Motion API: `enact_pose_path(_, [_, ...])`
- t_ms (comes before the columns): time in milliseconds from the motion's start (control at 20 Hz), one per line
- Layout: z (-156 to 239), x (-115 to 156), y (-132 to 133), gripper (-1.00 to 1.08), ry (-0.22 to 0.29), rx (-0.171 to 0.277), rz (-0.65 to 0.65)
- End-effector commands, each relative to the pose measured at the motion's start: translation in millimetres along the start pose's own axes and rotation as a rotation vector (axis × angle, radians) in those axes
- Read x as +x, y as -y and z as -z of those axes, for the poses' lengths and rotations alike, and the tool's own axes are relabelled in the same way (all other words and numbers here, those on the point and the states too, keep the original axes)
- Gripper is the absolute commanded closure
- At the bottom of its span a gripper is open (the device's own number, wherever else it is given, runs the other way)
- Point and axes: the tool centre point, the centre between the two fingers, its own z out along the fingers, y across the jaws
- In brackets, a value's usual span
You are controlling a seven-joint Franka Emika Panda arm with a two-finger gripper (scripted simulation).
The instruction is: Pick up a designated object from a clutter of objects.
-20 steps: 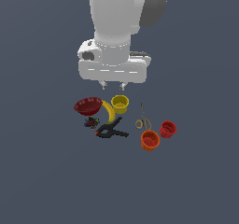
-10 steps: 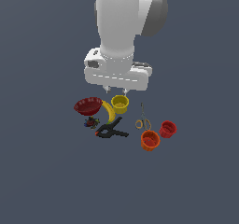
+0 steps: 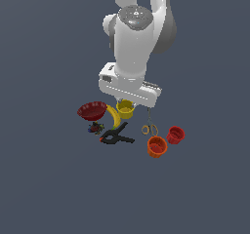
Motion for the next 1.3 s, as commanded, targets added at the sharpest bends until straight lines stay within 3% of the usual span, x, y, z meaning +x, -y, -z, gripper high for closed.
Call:
enact_pose_path(0, [-13,-4,4,-0.20,0.009,-0.014,-0.053])
enact_pose_path(650, [-71,-26,17,-0.20,0.020,-0.107,-0.320])
enact_pose_path(1250, [-114,-46,19,-0.20,-0.029,-0.201,-0.565])
